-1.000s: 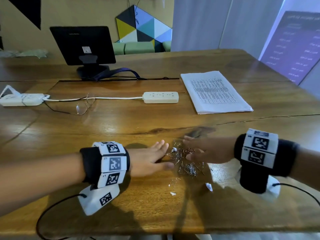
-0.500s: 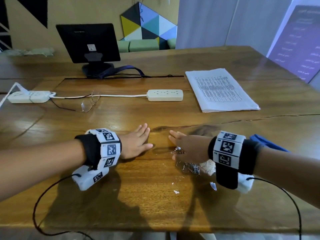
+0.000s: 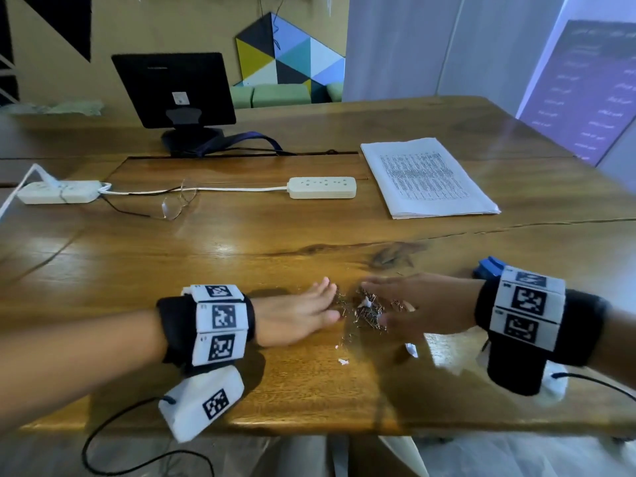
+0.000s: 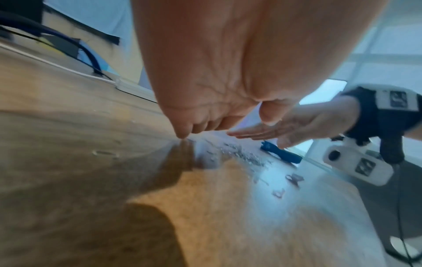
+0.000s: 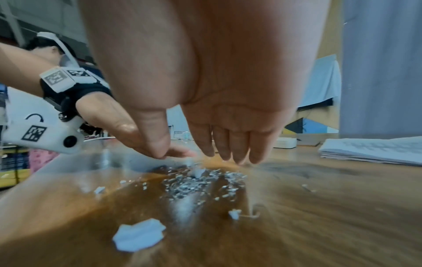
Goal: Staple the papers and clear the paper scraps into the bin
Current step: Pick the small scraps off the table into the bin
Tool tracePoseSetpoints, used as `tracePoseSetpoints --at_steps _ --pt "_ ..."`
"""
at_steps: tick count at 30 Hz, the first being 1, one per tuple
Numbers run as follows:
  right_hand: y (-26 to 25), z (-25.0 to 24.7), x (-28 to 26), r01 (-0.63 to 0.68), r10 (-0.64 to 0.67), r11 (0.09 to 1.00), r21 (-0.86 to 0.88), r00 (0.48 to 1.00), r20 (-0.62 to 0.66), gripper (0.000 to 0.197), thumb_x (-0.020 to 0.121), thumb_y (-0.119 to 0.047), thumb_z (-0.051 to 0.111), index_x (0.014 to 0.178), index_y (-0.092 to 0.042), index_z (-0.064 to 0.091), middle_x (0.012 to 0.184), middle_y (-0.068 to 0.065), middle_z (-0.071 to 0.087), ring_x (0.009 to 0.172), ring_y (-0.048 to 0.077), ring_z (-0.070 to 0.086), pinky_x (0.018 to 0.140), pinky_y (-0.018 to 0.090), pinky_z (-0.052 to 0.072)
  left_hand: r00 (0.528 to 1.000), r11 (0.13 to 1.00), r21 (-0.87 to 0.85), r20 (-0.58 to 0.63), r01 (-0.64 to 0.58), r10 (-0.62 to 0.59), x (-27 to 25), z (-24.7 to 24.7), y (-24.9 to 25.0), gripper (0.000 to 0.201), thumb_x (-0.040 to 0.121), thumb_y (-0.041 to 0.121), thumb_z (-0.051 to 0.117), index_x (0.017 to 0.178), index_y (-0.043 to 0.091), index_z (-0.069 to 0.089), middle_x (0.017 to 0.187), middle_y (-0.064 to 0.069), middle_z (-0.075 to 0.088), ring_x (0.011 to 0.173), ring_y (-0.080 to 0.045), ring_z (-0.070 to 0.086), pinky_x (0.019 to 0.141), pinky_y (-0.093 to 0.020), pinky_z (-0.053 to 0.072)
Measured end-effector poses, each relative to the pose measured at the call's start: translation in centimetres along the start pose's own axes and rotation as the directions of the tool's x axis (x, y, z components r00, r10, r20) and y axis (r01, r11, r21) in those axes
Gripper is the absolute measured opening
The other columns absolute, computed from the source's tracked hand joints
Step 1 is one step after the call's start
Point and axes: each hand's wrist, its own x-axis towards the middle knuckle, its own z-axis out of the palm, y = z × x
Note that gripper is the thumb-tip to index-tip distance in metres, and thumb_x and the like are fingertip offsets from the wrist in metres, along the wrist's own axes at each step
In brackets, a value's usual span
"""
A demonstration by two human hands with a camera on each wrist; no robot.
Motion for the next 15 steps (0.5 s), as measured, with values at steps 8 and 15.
tracePoseSetpoints --at_steps 8,15 --pt "3.9 3.3 -3.0 -0.269 0.267 0.955 -0.126 0.963 -0.031 0.117 0.057 -0.083 -0.008 0.15 -0.011 -0.009 0.159 0.005 -0.012 0.148 0.017 -0.005 0.122 0.036 0.007 0.95 0.949 0.106 -0.133 0.296 -0.282 -1.6 -1.9 -4.7 0.13 0.05 0.093 -0.004 0.147 0.008 -0.019 0.155 -0.007 -0.027 0.145 -0.019 -0.021 0.119 -0.034 -0.005" --pt "1.2 4.7 -1.9 -0.289 0.289 0.957 -0.036 0.957 -0.004 0.119 0.061 -0.086 0.01 0.146 -0.008 -0.02 0.156 0.005 -0.023 0.146 0.018 -0.012 0.12 0.038 0.002 0.966 0.934 0.25 -0.047 0.256 -0.252 -1.0 1.0 -2.8 0.118 0.054 0.085 -0.007 0.144 0.011 -0.026 0.15 -0.004 -0.036 0.144 -0.018 -0.024 0.121 -0.039 -0.003"
